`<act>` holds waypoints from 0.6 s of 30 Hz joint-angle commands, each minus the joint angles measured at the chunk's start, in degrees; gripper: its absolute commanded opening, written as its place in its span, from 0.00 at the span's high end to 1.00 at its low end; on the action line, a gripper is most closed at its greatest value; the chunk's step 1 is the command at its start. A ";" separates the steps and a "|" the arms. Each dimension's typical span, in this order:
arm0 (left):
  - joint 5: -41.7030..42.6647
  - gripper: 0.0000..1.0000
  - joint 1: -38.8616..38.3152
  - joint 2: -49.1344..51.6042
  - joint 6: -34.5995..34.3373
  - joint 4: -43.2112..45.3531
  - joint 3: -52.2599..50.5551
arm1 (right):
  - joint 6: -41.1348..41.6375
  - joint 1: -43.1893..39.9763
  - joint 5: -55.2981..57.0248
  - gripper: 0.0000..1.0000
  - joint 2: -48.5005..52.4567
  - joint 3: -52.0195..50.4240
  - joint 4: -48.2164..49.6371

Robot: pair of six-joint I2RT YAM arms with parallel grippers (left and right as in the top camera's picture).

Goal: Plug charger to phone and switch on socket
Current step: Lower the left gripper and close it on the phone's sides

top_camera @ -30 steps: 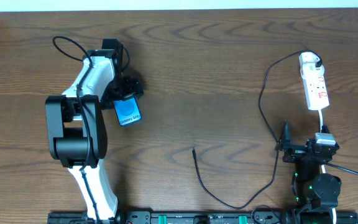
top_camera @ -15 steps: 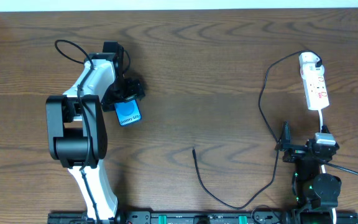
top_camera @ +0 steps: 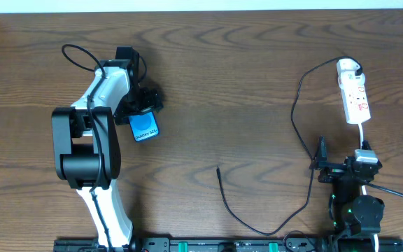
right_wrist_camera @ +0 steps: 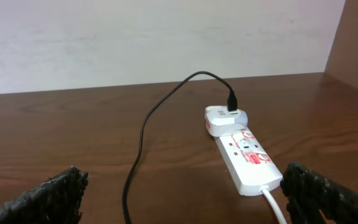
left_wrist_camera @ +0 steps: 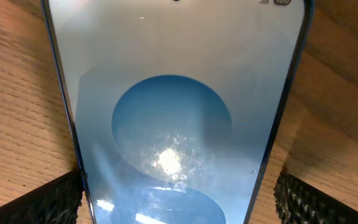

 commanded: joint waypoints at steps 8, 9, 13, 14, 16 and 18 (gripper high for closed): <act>0.33 0.12 0.24 0.92 3.74 0.31 -1.31 | -0.66 0.24 0.04 0.01 -0.33 -0.04 -0.20; 0.35 0.12 0.24 0.92 3.74 0.28 -1.36 | -0.66 0.24 0.04 0.01 -0.33 -0.04 -0.20; 0.35 0.12 0.24 0.92 3.72 0.28 -1.38 | -0.66 0.24 0.04 0.01 -0.33 -0.04 -0.20; 0.35 0.12 0.24 0.92 3.72 0.31 -1.38 | -0.66 0.24 0.04 0.01 -0.33 -0.04 -0.20; 0.35 0.12 0.24 0.92 3.72 0.28 -1.38 | -0.66 0.24 0.04 0.01 -0.33 -0.04 -0.20; 0.35 0.12 0.24 0.92 3.72 0.33 -1.40 | -0.66 0.24 0.04 0.01 -0.33 -0.04 -0.20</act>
